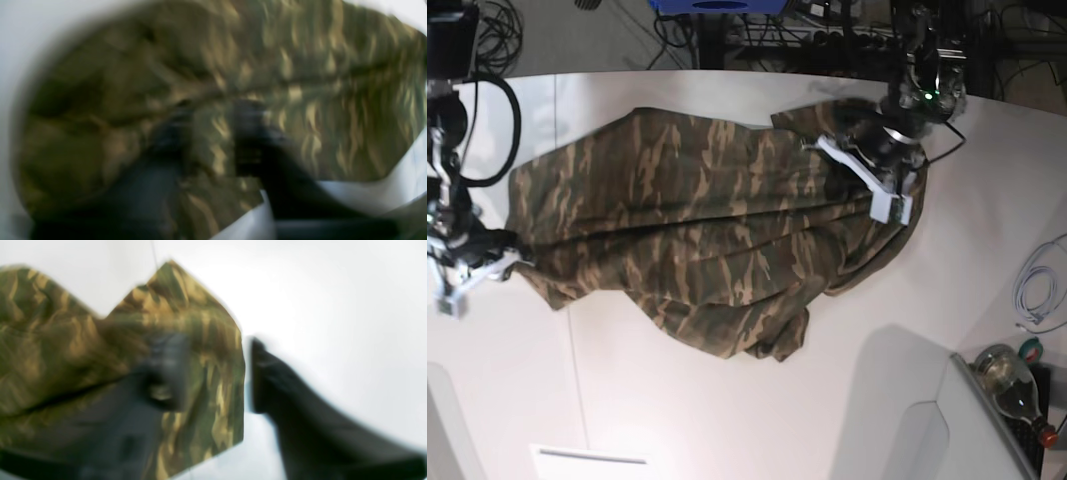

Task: Layout the t-shirt on the table in an organized manner, then fold the t-shirt properly
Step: 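Pull the grasped shirt edges apart with both grippers to stretch it, then release the shirt and move both grippers inward to regrasp, then grasp the shirt edge with the right gripper and another with the left, then move the left gripper along the shirt and grasp a new edge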

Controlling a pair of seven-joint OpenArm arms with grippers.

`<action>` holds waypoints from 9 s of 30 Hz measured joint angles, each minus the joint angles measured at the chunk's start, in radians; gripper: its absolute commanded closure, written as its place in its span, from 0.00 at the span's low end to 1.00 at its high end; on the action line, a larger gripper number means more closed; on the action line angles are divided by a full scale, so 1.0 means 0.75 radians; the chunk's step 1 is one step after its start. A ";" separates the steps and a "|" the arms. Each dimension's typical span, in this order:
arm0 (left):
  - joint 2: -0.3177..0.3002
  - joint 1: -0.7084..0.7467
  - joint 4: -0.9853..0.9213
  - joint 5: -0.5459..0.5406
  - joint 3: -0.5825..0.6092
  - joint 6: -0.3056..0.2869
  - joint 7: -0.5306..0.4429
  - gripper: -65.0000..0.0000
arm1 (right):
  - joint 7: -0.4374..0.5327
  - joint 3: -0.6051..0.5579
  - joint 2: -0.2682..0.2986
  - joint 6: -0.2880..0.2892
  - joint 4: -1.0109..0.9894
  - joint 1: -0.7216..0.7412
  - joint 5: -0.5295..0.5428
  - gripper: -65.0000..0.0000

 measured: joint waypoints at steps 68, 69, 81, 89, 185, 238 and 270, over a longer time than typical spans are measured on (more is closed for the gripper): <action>-0.133 -0.446 -0.511 0.548 0.055 0.213 -0.046 1.00 | 0.158 0.320 -0.455 0.358 -0.499 0.260 -0.205 0.21; -0.142 -0.455 -0.509 0.543 0.053 0.223 -0.038 1.00 | 0.156 0.325 -0.466 0.359 -0.500 0.266 -0.204 0.21; 0.089 -0.271 -0.279 0.401 0.260 0.212 0.100 1.00 | 0.174 0.411 -0.427 0.361 -0.837 0.585 -0.219 0.21; 0.099 -0.299 -0.541 0.689 0.160 0.208 -0.189 1.00 | 0.308 0.410 -0.428 0.360 -1.211 0.704 -0.216 0.27; 0.138 0.014 -0.248 1.395 0.587 0.378 -0.034 1.00 | -0.074 0.413 -0.534 0.359 0.139 -0.209 -0.211 1.00; 0.136 -0.996 -1.026 0.591 -0.380 -0.052 0.162 0.85 | -0.192 0.227 -0.503 0.363 0.264 -0.263 -0.221 1.00; -0.029 -0.299 -0.622 -0.188 -0.501 -0.250 -0.286 0.38 | -0.188 0.220 -0.484 0.364 0.262 -0.267 -0.216 1.00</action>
